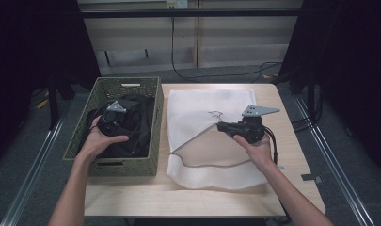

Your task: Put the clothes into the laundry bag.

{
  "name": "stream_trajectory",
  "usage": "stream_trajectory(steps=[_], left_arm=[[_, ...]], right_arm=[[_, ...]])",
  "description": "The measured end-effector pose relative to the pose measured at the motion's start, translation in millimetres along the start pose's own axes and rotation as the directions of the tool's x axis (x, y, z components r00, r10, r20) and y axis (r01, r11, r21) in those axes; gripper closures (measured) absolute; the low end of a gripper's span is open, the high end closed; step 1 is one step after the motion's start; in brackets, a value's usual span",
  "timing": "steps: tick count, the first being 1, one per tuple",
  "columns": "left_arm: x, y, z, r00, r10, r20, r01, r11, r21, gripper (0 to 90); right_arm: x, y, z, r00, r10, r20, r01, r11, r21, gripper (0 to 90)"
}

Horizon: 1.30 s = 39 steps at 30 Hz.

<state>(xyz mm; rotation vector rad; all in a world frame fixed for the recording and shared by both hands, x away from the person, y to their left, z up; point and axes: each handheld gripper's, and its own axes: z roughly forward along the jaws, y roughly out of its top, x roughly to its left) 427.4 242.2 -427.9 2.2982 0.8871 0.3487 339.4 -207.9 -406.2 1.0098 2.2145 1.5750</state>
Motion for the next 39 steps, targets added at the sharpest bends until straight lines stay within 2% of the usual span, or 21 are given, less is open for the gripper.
stream_trajectory(steps=[2, 3, 4, 5, 8, 9, 11, 12, 13, 15, 17, 20, 22, 25, 28, 31, 32, 34, 35, 37, 39], left_arm=[[0.2, -0.6, 3.7, 1.0000, -0.005, 0.004, 0.005, 0.9999, 0.016, 2.3], [1.9, -2.8, 6.6, 0.9996, 0.000, -0.028, 0.002, 0.9990, 0.045, 1.1], [1.9, -2.8, 6.6, 0.9996, 0.000, -0.028, 0.002, 0.9990, 0.045, 1.0], [7.8, -5.1, 7.9, 0.9967, -0.019, -0.079, 0.026, 0.9966, 0.078, 1.0], [13.9, -6.9, 8.0, 0.9924, -0.048, -0.113, 0.058, 0.9947, 0.085, 1.2], [14.3, -7.9, 9.1, 0.9902, -0.075, -0.118, 0.084, 0.9936, 0.075, 1.1], [14.0, -9.1, 10.5, 0.9924, -0.066, -0.104, 0.075, 0.9938, 0.082, 0.1], [12.4, -9.4, 12.7, 0.9946, -0.062, -0.083, 0.070, 0.9937, 0.088, 0.1], [11.3, -9.4, 14.5, 0.9980, -0.058, -0.024, 0.060, 0.9913, 0.117, 0.3], [9.8, -11.0, 18.8, 0.9970, -0.050, 0.059, 0.041, 0.9895, 0.139, 2.8], [7.1, -11.2, 22.9, 0.9829, -0.036, 0.181, 0.010, 0.9900, 0.141, 0.0], [6.8, -10.9, 25.6, 0.9874, -0.041, 0.153, 0.018, 0.9885, 0.150, 0.0], [5.9, -12.3, 29.5, 0.9948, -0.014, 0.101, -0.002, 0.9876, 0.157, 0.0], [3.3, -12.5, 36.6, 0.9995, 0.031, 0.010, -0.032, 0.9776, 0.208, 0.0], [5.3, -13.3, 38.7, 0.9996, -0.020, -0.022, 0.024, 0.9727, 0.231, 0.1], [5.5, -12.5, 39.0, 0.9996, -0.019, -0.022, 0.024, 0.9683, 0.249, 0.2], [4.3, -12.7, 39.9, 0.9992, -0.038, -0.007, 0.039, 0.9683, 0.247, 0.2], [4.5, -13.2, 40.7, 0.9981, -0.037, 0.050, 0.022, 0.9623, 0.271, 0.1], [3.5, -12.3, 41.5, 0.9975, -0.037, 0.060, 0.018, 0.9547, 0.297, 0.0], [3.2, -12.6, 42.8, 0.9970, -0.040, 0.066, 0.019, 0.9573, 0.288, 0.0], [2.5, -11.8, 44.4, 0.9961, -0.061, 0.064, 0.039, 0.9520, 0.304, 0.0]], right_arm=[[-0.1, -0.1, 0.1, 1.0000, -0.001, -0.002, 0.001, 1.000, 0.002, 88.3], [-0.2, -0.2, 0.1, 1.0000, -0.001, -0.001, 0.001, 1.000, 0.002, 88.2], [-0.2, -0.1, 0.1, 1.0000, -0.001, -0.001, 0.001, 1.000, 0.002, 88.2], [-0.3, -0.1, 0.1, 1.0000, 0.000, -0.001, 0.000, 1.000, 0.002, 88.2], [-0.5, -0.2, 0.0, 1.0000, 0.001, -0.002, -0.001, 1.000, 0.002, 88.2], [-0.8, -0.3, 0.0, 1.0000, 0.002, -0.002, -0.002, 1.000, 0.002, 88.2], [-1.3, -0.9, 0.4, 1.0000, 0.002, -0.001, -0.002, 1.000, 0.005, 88.2], [-1.3, -0.9, 0.4, 1.0000, 0.002, -0.001, -0.002, 1.000, 0.005, 88.2], [-1.2, -1.1, 0.5, 1.0000, 0.001, 0.000, -0.001, 1.000, 0.006, 88.2], [-1.2, -1.4, 1.1, 1.0000, 0.002, 0.000, -0.002, 1.000, 0.009, 88.2], [-1.1, -1.9, 2.3, 1.0000, 0.004, -0.002, -0.004, 1.000, 0.012, 88.2], [-0.8, -1.9, 2.8, 1.0000, 0.004, -0.004, -0.004, 1.000, 0.014, 88.2], [-1.4, -2.4, 3.5, 1.0000, 0.004, -0.006, -0.004, 1.000, 0.014, 88.3], [-0.9, -3.0, 3.8, 1.0000, 0.004, -0.004, -0.004, 1.000, 0.020, 88.2], [-1.2, -3.0, 3.4, 0.9999, 0.011, -0.002, -0.011, 1.000, 0.019, 88.3], [-1.1, -3.5, 3.9, 0.9999, 0.010, -0.003, -0.010, 1.000, 0.025, 88.3], [-1.1, -3.5, 4.0, 0.9999, 0.011, -0.004, -0.011, 1.000, 0.026, 88.3], [-1.6, -3.8, 4.7, 0.9999, 0.010, -0.003, -0.010, 1.000, 0.026, 88.3], [-2.0, -4.0, 5.1, 0.9999, 0.010, -0.001, -0.010, 1.000, 0.028, 88.3], [-2.4, -4.1, 5.4, 1.0000, 0.009, -0.002, -0.009, 1.000, 0.028, 88.3], [-2.4, -4.3, 5.8, 0.9999, 0.012, -0.002, -0.012, 0.999, 0.030, 88.3]])
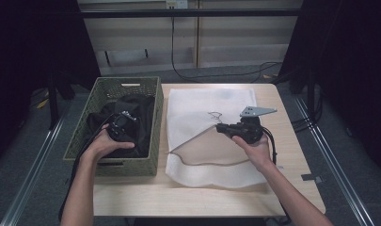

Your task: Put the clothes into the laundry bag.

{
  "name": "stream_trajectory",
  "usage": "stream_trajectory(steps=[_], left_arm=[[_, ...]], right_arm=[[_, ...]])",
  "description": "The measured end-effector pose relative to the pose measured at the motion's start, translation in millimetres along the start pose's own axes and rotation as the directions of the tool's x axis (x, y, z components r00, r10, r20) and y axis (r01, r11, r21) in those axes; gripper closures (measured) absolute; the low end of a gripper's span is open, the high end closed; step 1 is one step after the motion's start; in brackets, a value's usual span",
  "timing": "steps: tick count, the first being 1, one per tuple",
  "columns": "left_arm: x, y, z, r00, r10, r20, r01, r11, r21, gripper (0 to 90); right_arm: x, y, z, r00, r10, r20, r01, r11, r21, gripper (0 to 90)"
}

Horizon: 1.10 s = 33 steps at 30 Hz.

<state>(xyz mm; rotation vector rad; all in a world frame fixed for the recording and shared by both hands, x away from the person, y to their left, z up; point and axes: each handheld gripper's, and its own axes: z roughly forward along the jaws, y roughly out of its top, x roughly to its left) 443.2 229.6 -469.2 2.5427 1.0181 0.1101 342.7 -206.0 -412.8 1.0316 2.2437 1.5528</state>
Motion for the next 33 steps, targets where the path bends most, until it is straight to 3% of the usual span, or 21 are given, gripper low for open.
stream_trajectory(steps=[2, 5, 7, 8, 10, 12, 13, 15, 16, 17, 18, 20, 21, 23, 26, 27, 30, 31, 33], left_arm=[[-1.0, 3.8, 0.2, 0.9996, 0.016, -0.022, -0.014, 0.9980, 0.062, 4.1], [1.9, 6.1, -4.5, 0.9986, -0.011, -0.052, 0.016, 0.9959, 0.089, 21.2], [1.0, 7.6, -5.0, 0.9978, -0.021, -0.063, 0.027, 0.9952, 0.094, 27.8], [3.0, 8.1, -7.3, 0.9970, -0.026, -0.072, 0.034, 0.9942, 0.102, 37.2], [2.0, 9.3, -7.3, 0.9963, -0.023, -0.083, 0.032, 0.9940, 0.105, 40.4], [-1.7, 12.6, -7.4, 0.9945, -0.007, -0.105, 0.020, 0.9920, 0.125, 49.6], [-4.2, 14.5, -9.4, 0.9920, 0.036, -0.121, -0.018, 0.9893, 0.144, 54.5], [-9.3, 15.3, -9.9, 0.9856, 0.075, -0.151, -0.054, 0.9888, 0.139, 55.8], [-10.3, 15.3, -11.6, 0.9858, 0.074, -0.151, -0.053, 0.9893, 0.136, 58.4], [-8.6, 14.3, -13.0, 0.9876, 0.066, -0.142, -0.049, 0.9913, 0.122, 61.6], [-3.5, 13.1, -17.0, 0.9915, 0.032, -0.126, -0.020, 0.9952, 0.096, 63.1], [-3.5, 13.1, -17.5, 0.9920, 0.013, -0.126, -0.004, 0.9973, 0.073, 64.9], [-3.2, 13.7, -19.3, 0.9913, 0.023, -0.130, -0.012, 0.9962, 0.086, 64.9], [-4.0, 14.0, -23.0, 0.9892, 0.021, -0.145, -0.011, 0.9976, 0.068, 65.8], [-2.2, 10.0, -28.7, 0.9911, -0.032, -0.129, 0.032, 0.9995, -0.004, 66.2], [-1.0, 9.6, -31.7, 0.9908, -0.027, -0.133, 0.025, 0.9996, -0.012, 66.5], [-0.2, 5.6, -41.4, 0.9892, -0.077, -0.124, 0.067, 0.9943, -0.083, 67.4], [2.5, 4.8, -46.5, 0.9890, -0.071, -0.129, 0.059, 0.9938, -0.094, 67.7], [4.4, 3.3, -53.5, 0.9873, -0.102, -0.122, 0.084, 0.9863, -0.142, 68.2]], right_arm=[[0.3, -0.3, 1.0, 1.0000, -0.001, -0.001, 0.001, 1.000, 0.001, 88.3], [1.3, -0.4, 1.4, 1.0000, -0.005, 0.001, 0.005, 1.000, 0.002, 88.2], [1.2, -0.4, 1.3, 1.0000, -0.006, 0.000, 0.006, 1.000, 0.002, 88.3], [0.6, -0.7, 1.4, 1.0000, -0.003, -0.001, 0.003, 1.000, 0.001, 88.3], [0.3, -0.9, 1.6, 1.0000, -0.001, 0.002, 0.001, 1.000, 0.003, 88.3], [0.6, -0.6, 2.1, 1.0000, -0.001, 0.001, 0.001, 1.000, 0.003, 88.3], [0.7, -0.5, 1.9, 1.0000, 0.000, 0.003, 0.000, 1.000, 0.004, 88.3], [0.6, -0.4, 1.5, 1.0000, -0.004, 0.004, 0.004, 1.000, 0.003, 88.3], [0.9, -0.3, 1.1, 1.0000, -0.003, 0.005, 0.003, 1.000, 0.000, 88.3], [1.6, 0.2, 0.0, 0.9999, -0.004, 0.011, 0.004, 1.000, -0.001, 88.3], [1.7, 0.2, -0.3, 0.9999, -0.007, 0.013, 0.007, 1.000, -0.002, 88.3], [1.1, 0.1, -0.3, 0.9999, -0.005, 0.011, 0.005, 1.000, -0.003, 88.3], [1.1, 0.1, -0.3, 0.9999, -0.005, 0.011, 0.005, 1.000, -0.003, 88.3], [0.4, -0.2, 0.3, 0.9999, -0.003, 0.010, 0.003, 1.000, -0.004, 88.3], [0.3, -0.5, 0.7, 0.9999, -0.002, 0.014, 0.003, 1.000, -0.004, 88.3], [0.6, -0.4, 0.4, 0.9999, -0.002, 0.016, 0.002, 1.000, -0.005, 88.3], [0.9, -0.1, -0.4, 0.9997, -0.006, 0.023, 0.006, 1.000, -0.007, 88.3], [1.1, 0.1, -0.7, 0.9997, -0.006, 0.024, 0.006, 1.000, -0.007, 88.3], [1.2, 0.1, -0.9, 0.9997, -0.004, 0.022, 0.004, 1.000, -0.010, 88.3]])
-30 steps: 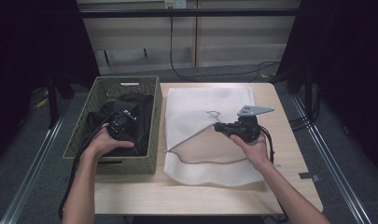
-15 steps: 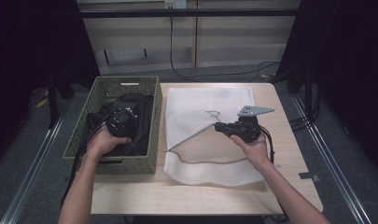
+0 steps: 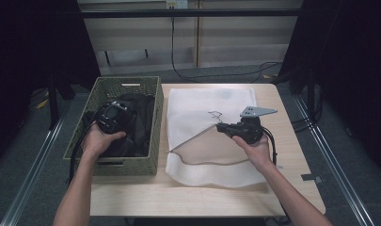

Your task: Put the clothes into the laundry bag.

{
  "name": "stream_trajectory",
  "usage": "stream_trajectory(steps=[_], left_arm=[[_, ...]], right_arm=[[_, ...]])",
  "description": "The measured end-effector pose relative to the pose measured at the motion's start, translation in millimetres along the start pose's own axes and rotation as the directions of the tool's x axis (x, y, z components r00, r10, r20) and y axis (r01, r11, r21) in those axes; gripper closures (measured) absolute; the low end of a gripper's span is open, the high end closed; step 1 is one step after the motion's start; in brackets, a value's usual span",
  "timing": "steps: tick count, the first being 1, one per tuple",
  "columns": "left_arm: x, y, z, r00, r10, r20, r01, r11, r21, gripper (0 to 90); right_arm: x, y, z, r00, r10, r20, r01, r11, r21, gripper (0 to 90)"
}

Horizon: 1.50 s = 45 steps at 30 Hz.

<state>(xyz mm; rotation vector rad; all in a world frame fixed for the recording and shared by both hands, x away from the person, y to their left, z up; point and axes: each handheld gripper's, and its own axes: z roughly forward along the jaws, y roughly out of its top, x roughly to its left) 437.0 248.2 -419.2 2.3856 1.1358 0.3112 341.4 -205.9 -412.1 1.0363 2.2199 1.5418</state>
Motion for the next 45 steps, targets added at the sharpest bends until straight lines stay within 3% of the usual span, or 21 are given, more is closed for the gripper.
stream_trajectory(steps=[4, 6, 8, 9, 10, 11, 12, 13, 15, 18, 19, 23, 25, 26, 31, 32, 33, 35, 39, 43, 45], left_arm=[[5.4, -3.8, -13.2, 0.9973, -0.073, 0.002, 0.073, 0.9898, -0.122, 69.2], [8.8, -6.5, -17.5, 0.9960, -0.088, 0.014, 0.089, 0.9844, -0.151, 69.4], [11.2, -9.2, -22.1, 0.9943, -0.105, 0.016, 0.106, 0.9762, -0.189, 69.5], [13.3, -12.2, -27.9, 0.9926, -0.121, 0.016, 0.121, 0.9629, -0.241, 69.8], [13.3, -12.2, -27.9, 0.9926, -0.121, 0.016, 0.121, 0.9629, -0.241, 69.9], [14.0, -13.6, -30.8, 0.9887, -0.147, 0.029, 0.150, 0.9502, -0.273, 69.9], [15.6, -14.6, -34.7, 0.9882, -0.149, 0.034, 0.153, 0.9462, -0.285, 70.0], [19.0, -16.8, -41.8, 0.9845, -0.170, 0.042, 0.175, 0.9285, -0.328, 70.2], [20.5, -17.7, -45.4, 0.9838, -0.173, 0.046, 0.179, 0.9233, -0.340, 70.3], [24.7, -21.1, -57.0, 0.9800, -0.191, 0.056, 0.197, 0.8947, -0.401, 70.5], [24.3, -21.9, -60.3, 0.9781, -0.200, 0.057, 0.205, 0.8805, -0.427, 70.6], [23.3, -23.8, -74.6, 0.9793, -0.191, 0.068, 0.199, 0.8450, -0.496, 70.8], [22.7, -24.0, -83.6, 0.9770, -0.200, 0.075, 0.208, 0.8140, -0.542, 70.9], [22.7, -24.0, -83.6, 0.9770, -0.200, 0.075, 0.208, 0.8140, -0.542, 71.0], [21.4, -24.1, -99.3, 0.9768, -0.195, 0.088, 0.208, 0.7703, -0.603, 71.0], [19.8, -24.0, -102.7, 0.9762, -0.200, 0.083, 0.208, 0.7580, -0.618, 71.0], [19.9, -24.4, -105.4, 0.9773, -0.192, 0.090, 0.205, 0.7526, -0.626, 71.0], [19.0, -24.5, -112.6, 0.9771, -0.186, 0.103, 0.208, 0.7282, -0.653, 71.1], [14.1, -20.9, -124.9, 0.9835, -0.154, 0.094, 0.177, 0.7182, -0.673, 71.1], [11.6, -19.3, -134.5, 0.9816, -0.156, 0.110, 0.187, 0.6752, -0.713, 71.2], [11.0, -17.7, -139.8, 0.9827, -0.152, 0.107, 0.181, 0.6604, -0.729, 71.2]], right_arm=[[-0.6, -0.1, 0.3, 1.0000, 0.000, 0.000, 0.000, 1.000, -0.002, 88.3], [-0.5, 0.0, 0.2, 1.0000, 0.000, -0.001, 0.000, 1.000, -0.003, 88.3], [-0.7, 0.1, 0.0, 1.0000, -0.002, -0.001, 0.002, 1.000, -0.006, 88.3], [-0.5, 0.2, -0.7, 1.0000, 0.001, 0.001, -0.001, 1.000, -0.005, 88.3], [-0.5, 0.2, -0.7, 1.0000, 0.001, 0.001, -0.001, 1.000, -0.005, 88.3], [-0.5, 0.3, -0.8, 1.0000, 0.001, 0.001, -0.001, 1.000, -0.006, 88.3], [-0.5, 0.3, -0.9, 1.0000, 0.001, 0.002, -0.001, 1.000, -0.006, 88.3], [-0.5, 0.4, -0.9, 1.0000, 0.002, 0.002, -0.002, 1.000, -0.007, 88.3], [-0.6, 0.3, -0.9, 1.0000, 0.003, 0.002, -0.003, 1.000, -0.008, 88.3], [-0.7, 0.4, -0.9, 1.0000, 0.003, 0.002, -0.003, 1.000, -0.009, 88.3], [-0.8, 0.4, -0.9, 1.0000, 0.004, 0.002, -0.004, 1.000, -0.010, 88.3], [-1.2, 0.5, -0.8, 1.0000, 0.009, 0.002, -0.009, 1.000, -0.009, 88.5], [-1.2, 0.9, -0.8, 1.0000, 0.008, 0.005, -0.008, 1.000, -0.009, 88.5], [-1.2, 0.9, -0.8, 1.0000, 0.008, 0.005, -0.008, 1.000, -0.009, 88.5], [-1.2, 1.2, -1.7, 1.0000, 0.009, 0.002, -0.009, 1.000, -0.012, 88.5], [-1.5, 1.2, -1.9, 1.0000, 0.009, 0.002, -0.009, 1.000, -0.014, 88.5], [-1.7, 1.2, -2.0, 1.0000, 0.009, 0.003, -0.009, 1.000, -0.014, 88.5], [-1.8, 1.1, -1.9, 0.9999, 0.010, 0.003, -0.010, 1.000, -0.015, 88.5], [-1.5, 1.1, -1.8, 1.0000, 0.009, 0.001, -0.009, 1.000, -0.014, 88.5], [-1.4, 1.1, -1.8, 1.0000, 0.008, 0.000, -0.008, 1.000, -0.014, 88.5], [-1.5, 1.1, -1.8, 1.0000, 0.008, 0.000, -0.008, 1.000, -0.014, 88.5]])
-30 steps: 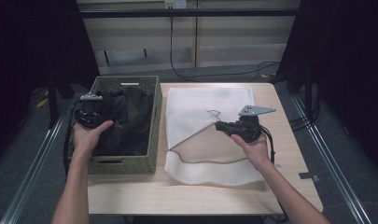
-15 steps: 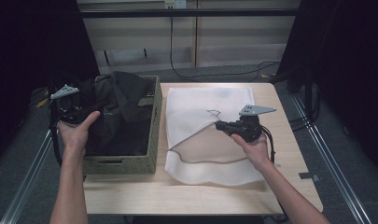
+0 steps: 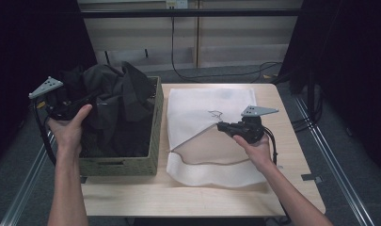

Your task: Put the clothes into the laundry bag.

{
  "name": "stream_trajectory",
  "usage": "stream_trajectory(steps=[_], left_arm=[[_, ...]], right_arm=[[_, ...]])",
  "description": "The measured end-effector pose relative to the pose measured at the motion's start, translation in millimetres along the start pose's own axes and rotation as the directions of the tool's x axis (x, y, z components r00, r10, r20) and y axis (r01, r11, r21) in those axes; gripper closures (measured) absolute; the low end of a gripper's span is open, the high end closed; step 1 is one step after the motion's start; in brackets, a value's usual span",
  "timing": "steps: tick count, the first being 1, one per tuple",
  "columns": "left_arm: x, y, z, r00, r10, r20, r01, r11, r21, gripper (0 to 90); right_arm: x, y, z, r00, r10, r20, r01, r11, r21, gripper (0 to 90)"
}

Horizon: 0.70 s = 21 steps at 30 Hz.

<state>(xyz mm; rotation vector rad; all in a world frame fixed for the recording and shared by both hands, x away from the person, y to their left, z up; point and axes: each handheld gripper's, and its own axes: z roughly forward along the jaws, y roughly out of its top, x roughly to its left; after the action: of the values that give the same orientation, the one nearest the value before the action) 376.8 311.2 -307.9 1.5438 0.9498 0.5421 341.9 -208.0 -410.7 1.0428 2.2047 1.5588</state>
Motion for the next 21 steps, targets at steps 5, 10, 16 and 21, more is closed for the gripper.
stream_trajectory(steps=[5, 10, 16, 21], left_arm=[[-1.1, 10.0, -6.6, 1.0000, 0.002, -0.004, -0.002, 0.9992, -0.041, 71.4], [-7.7, 26.9, -19.1, 0.9997, 0.026, -0.005, -0.026, 0.9963, -0.082, 71.5], [-14.6, 39.7, -27.1, 0.9993, 0.037, 0.004, -0.036, 0.9923, -0.118, 71.5], [-18.6, 50.1, -34.2, 0.9991, 0.042, 0.011, -0.039, 0.9874, -0.153, 71.5]], right_arm=[[-0.5, 0.1, -0.5, 1.0000, 0.002, -0.001, -0.002, 1.000, -0.004, 88.5], [-0.7, 0.2, -0.7, 1.0000, 0.006, -0.001, -0.006, 1.000, -0.004, 88.5], [-0.7, -0.1, 0.4, 1.0000, 0.004, -0.005, -0.004, 1.000, -0.003, 88.5], [-1.1, 0.0, 0.0, 1.0000, 0.005, -0.005, -0.005, 1.000, -0.003, 88.5]])
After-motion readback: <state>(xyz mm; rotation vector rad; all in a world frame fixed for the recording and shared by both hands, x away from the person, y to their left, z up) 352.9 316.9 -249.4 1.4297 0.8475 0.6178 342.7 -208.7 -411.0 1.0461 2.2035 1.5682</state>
